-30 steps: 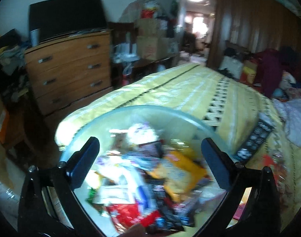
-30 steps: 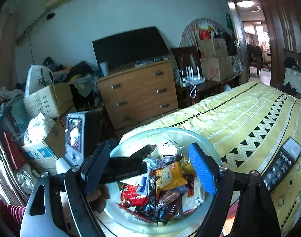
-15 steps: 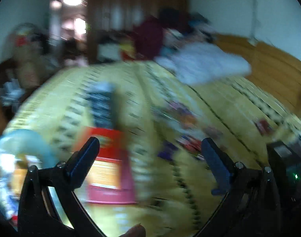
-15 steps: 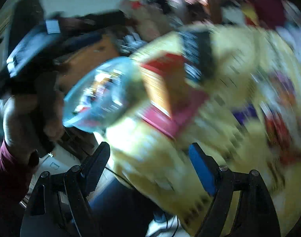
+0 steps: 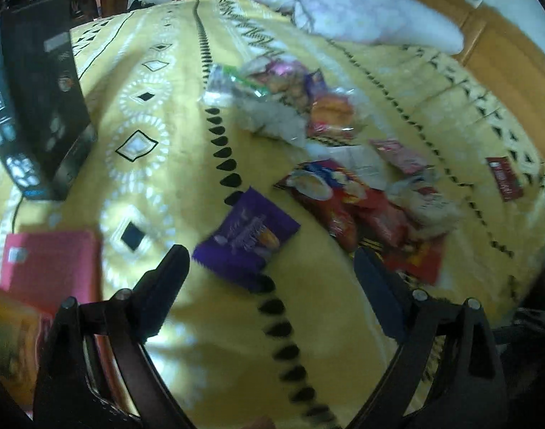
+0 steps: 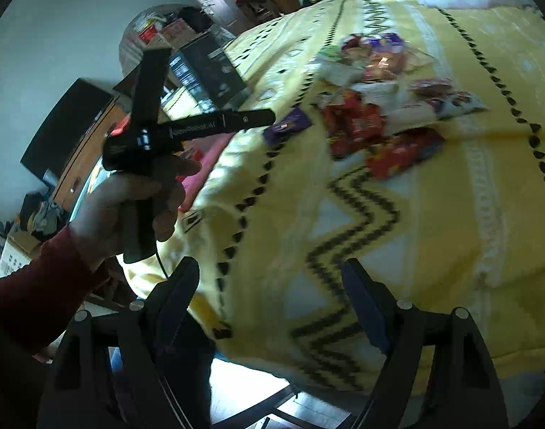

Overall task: Organize snacks
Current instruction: 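Move both tools away from the bowl toward the snack pile, then grasp the red and black snack stick packet with the left tool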

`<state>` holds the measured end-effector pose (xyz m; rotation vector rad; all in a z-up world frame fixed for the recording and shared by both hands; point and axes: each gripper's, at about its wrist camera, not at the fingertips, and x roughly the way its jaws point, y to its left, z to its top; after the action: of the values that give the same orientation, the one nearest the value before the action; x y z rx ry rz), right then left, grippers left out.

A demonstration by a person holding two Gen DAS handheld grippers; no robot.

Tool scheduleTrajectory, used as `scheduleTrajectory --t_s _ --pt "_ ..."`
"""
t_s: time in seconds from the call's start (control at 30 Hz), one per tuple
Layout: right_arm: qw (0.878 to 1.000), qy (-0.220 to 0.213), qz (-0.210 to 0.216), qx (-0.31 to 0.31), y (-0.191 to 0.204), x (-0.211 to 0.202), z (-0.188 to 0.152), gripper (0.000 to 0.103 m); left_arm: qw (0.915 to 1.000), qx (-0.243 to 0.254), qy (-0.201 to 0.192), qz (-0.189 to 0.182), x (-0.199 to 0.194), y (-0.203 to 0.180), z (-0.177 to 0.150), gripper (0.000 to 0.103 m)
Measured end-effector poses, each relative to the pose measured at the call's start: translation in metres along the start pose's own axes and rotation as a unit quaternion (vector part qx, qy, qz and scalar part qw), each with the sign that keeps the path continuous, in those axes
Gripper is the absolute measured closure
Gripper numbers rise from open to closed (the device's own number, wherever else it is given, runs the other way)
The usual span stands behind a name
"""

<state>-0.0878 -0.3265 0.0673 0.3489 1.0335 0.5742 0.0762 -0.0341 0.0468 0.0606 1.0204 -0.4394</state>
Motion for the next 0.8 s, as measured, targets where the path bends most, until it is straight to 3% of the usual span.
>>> scheduleTrajectory --t_s 0.07,0.13,0.27,0.33,0.4,0.43,0.47,0.67,0.8 --pt "1.000 -0.002 0.000 0.012 -0.014 -0.002 0.006 0.018 0.9998 0.007 0.009 0.014 0.012 -0.002 0.003 0.010" --pt "1.000 -0.005 0.000 0.021 -0.025 -0.003 0.011 0.018 0.9992 0.003 0.011 0.037 0.017 -0.004 0.005 0.026" --pt "1.000 -0.012 0.004 0.025 -0.037 -0.005 0.019 0.019 0.9994 -0.011 -0.028 -0.016 -0.007 -0.033 0.005 0.027" --pt "1.000 -0.011 0.007 0.028 -0.040 -0.002 0.019 0.019 0.9989 0.010 -0.016 -0.042 0.002 -0.054 0.007 0.026" --pt "0.999 -0.004 0.011 0.030 -0.043 0.005 0.017 0.019 0.9987 0.037 0.023 -0.027 0.029 -0.071 0.008 0.031" --pt "0.999 -0.001 0.010 0.030 -0.044 0.006 0.016 0.019 0.9982 0.037 0.046 -0.013 0.042 -0.070 0.004 0.037" --pt "0.999 -0.001 0.012 0.032 -0.045 0.007 0.015 0.019 0.9979 0.021 0.059 -0.019 0.048 -0.062 -0.002 0.037" --pt "0.999 -0.007 0.020 0.038 -0.052 0.003 0.012 0.018 0.9983 -0.034 0.043 0.018 0.025 -0.009 -0.022 0.039" --pt "0.999 -0.009 0.023 0.038 -0.055 0.004 0.012 0.018 0.9998 -0.010 0.011 -0.012 0.011 -0.025 -0.013 0.039"
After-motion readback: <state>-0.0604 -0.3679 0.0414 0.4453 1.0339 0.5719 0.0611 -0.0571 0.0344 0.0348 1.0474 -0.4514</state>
